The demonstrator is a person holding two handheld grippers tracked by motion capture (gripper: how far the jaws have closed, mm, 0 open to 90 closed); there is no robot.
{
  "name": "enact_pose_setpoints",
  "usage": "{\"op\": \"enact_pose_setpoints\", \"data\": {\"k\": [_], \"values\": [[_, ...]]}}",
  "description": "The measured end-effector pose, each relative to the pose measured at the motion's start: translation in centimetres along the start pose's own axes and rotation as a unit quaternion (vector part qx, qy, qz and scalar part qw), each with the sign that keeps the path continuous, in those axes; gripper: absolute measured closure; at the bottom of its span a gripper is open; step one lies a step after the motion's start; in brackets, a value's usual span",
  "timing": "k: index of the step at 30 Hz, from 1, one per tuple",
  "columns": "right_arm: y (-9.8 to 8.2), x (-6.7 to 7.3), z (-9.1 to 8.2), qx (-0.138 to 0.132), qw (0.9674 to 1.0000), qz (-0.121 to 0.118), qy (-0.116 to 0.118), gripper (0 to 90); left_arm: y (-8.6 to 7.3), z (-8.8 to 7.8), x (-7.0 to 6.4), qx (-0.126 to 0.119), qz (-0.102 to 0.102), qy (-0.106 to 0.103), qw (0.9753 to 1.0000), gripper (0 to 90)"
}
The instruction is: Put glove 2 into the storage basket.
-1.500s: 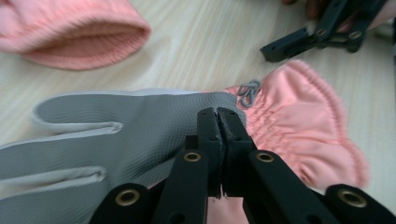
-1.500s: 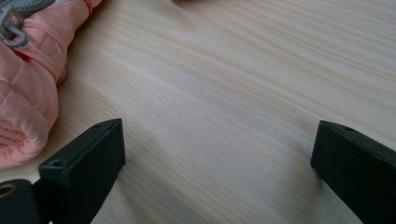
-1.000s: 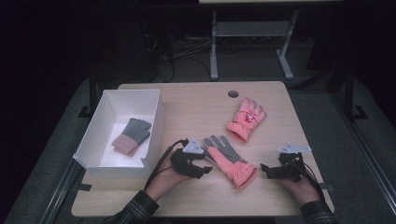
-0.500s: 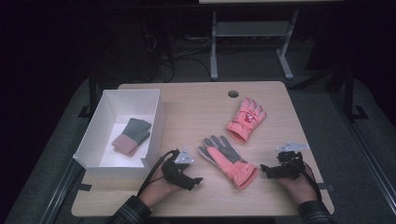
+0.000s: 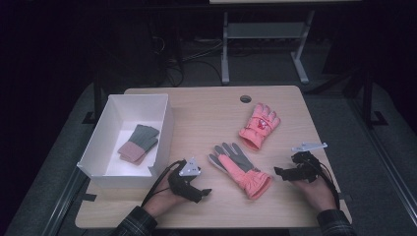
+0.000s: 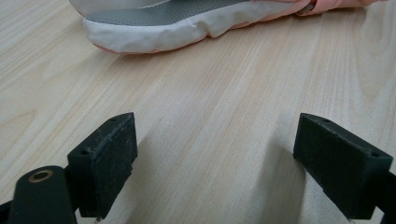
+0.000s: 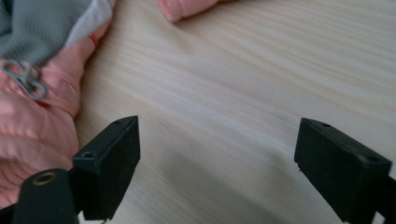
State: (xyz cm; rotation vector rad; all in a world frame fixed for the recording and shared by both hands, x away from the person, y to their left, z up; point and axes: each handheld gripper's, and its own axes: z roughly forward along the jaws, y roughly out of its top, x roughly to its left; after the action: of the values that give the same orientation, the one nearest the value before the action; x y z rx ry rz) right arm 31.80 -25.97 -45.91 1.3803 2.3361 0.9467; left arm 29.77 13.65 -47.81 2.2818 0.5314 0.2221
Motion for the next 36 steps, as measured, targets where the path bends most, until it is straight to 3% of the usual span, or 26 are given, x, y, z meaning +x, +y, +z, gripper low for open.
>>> {"op": "enact_pose_setpoints", "data": {"k": [4,7,8,9,13,21,24,31,36], "values": [[1.3,0.2,0.2,0.004,0.9999,0.003,0.012,33.2,0.0,0.0,0.0,0.0,-0.001,0.001,1.0,12.8],[2.5,0.2,0.2,0.001,0.9996,0.003,0.028,53.3,0.0,0.0,0.0,0.002,-0.003,0.002,1.0,13.0],[2.5,0.2,0.2,0.001,0.9996,0.003,0.028,53.3,0.0,0.0,0.0,0.002,-0.003,0.002,1.0,13.0],[3.6,0.2,0.4,-0.007,0.9992,0.0,0.04,68.1,0.0,0.0,0.0,0.002,-0.002,0.002,1.0,13.1],[5.6,0.1,0.7,-0.022,0.9984,-0.011,0.05,89.9,0.0,-0.1,0.0,0.004,-0.002,0.002,1.0,13.1],[9.4,-0.3,2.8,-0.035,0.9972,-0.005,0.066,90.0,0.0,0.0,0.0,0.003,-0.003,0.002,1.0,13.1],[11.4,-0.4,4.3,-0.039,0.9967,-0.002,0.071,90.0,0.0,-0.1,0.0,0.005,0.0,0.002,1.0,13.1],[13.1,0.0,6.2,-0.047,0.9958,-0.008,0.079,90.0,0.0,-0.1,0.0,0.005,-0.001,0.002,1.0,13.1],[14.7,1.0,8.0,-0.03,0.9959,-0.017,0.083,90.0,0.0,0.0,0.0,0.004,-0.003,0.002,1.0,13.1]]}}
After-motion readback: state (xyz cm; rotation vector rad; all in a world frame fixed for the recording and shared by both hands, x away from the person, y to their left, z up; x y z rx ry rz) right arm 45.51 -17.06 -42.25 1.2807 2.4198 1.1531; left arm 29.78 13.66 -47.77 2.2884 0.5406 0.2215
